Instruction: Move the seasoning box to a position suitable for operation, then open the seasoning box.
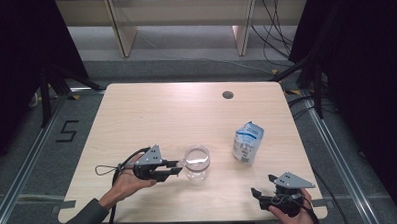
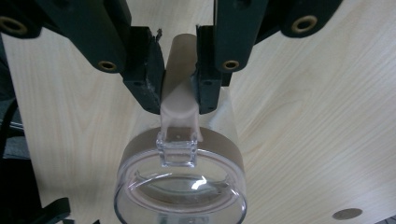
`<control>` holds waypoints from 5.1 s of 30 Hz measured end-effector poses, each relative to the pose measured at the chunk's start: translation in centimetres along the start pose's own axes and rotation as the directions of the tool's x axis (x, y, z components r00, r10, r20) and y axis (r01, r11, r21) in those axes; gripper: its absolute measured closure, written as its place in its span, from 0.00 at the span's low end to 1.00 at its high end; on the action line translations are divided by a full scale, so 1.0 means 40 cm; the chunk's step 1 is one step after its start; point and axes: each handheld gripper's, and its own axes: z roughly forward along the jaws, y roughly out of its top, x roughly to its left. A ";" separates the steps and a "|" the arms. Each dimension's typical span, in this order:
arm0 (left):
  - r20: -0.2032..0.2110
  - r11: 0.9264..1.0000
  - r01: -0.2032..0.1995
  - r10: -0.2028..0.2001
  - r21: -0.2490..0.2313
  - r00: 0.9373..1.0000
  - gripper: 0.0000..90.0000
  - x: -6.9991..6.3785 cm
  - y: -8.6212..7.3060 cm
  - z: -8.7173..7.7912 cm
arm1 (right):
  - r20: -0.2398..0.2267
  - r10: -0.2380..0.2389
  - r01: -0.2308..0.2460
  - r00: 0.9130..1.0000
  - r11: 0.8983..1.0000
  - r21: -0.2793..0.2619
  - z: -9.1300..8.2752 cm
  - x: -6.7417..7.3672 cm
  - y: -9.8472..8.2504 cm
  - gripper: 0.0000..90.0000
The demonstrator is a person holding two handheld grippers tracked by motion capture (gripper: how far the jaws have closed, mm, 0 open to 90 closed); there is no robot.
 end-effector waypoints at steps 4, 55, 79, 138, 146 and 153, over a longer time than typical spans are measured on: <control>0.031 1.000 -0.022 0.022 0.002 0.999 0.81 -0.004 -0.002 -0.003 | 0.002 -0.002 0.002 1.000 1.000 0.001 0.000 0.000 0.000 0.24; -0.052 0.975 0.158 -0.168 -0.154 0.984 0.33 -0.030 -0.011 -0.081 | -0.001 0.021 -0.021 1.000 1.000 0.015 -0.005 0.006 -0.005 0.24; -0.089 0.943 0.203 -0.233 -0.264 0.968 0.71 -0.059 0.051 -0.085 | -0.019 0.008 -0.008 1.000 1.000 0.017 -0.002 0.003 -0.004 0.24; -0.131 0.969 0.146 -0.174 -0.200 0.976 0.96 -0.094 0.045 -0.031 | -0.147 -0.241 0.210 0.959 0.958 -0.196 0.072 0.112 0.113 0.85; -0.134 0.971 0.133 -0.161 -0.197 0.978 0.96 -0.094 0.044 -0.036 | -0.185 -0.225 0.195 0.957 0.966 -0.168 0.089 0.121 0.126 0.88; -0.145 0.973 0.133 -0.162 -0.189 0.976 0.96 -0.095 0.041 -0.042 | -0.193 -0.238 0.207 0.952 0.964 -0.166 0.106 0.130 0.135 0.89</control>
